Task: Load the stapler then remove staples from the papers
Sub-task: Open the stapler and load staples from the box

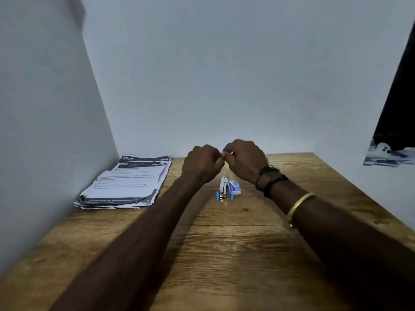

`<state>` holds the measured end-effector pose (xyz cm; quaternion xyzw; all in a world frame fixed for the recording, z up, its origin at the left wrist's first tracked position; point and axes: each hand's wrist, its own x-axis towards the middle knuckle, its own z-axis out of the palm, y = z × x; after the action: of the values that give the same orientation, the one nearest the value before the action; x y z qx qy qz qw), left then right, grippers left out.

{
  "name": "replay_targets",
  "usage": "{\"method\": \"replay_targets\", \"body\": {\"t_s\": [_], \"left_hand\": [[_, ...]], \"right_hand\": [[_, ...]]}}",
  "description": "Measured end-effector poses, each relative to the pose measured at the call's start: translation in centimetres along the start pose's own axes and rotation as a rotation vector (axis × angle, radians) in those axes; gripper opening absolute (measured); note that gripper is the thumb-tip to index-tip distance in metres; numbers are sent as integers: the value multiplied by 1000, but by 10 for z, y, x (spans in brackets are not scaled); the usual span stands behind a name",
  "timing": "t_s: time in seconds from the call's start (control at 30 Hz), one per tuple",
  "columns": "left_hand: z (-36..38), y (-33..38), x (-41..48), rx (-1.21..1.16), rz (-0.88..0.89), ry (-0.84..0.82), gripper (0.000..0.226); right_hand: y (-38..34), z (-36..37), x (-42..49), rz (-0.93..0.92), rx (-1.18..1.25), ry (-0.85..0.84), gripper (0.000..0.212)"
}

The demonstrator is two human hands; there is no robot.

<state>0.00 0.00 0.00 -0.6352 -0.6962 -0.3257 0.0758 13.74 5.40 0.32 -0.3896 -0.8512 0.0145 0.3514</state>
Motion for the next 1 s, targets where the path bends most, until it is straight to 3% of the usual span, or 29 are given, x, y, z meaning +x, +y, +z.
{"method": "replay_targets", "body": {"t_s": [0.13, 0.23, 0.33, 0.73, 0.87, 1.0], "left_hand": [[16, -11, -12, -21, -114, -219, 25], [23, -14, -14, -69, -173, -328, 15], [23, -13, -12, -83, -202, -371, 22], [21, -8, -8, -248, -371, -281, 23], [20, -13, -8, -461, -467, -266, 30], [20, -22, -6, -634, -547, -288, 33]], "right_hand": [[2, 14, -14, 61, 12, -184, 16], [8, 23, -20, 99, 51, -218, 15], [14, 29, -22, 107, 88, -235, 15], [21, 34, -25, 87, 152, -202, 19], [20, 31, -27, 49, 187, -263, 30], [20, 30, -26, 11, 218, -266, 23]]}}
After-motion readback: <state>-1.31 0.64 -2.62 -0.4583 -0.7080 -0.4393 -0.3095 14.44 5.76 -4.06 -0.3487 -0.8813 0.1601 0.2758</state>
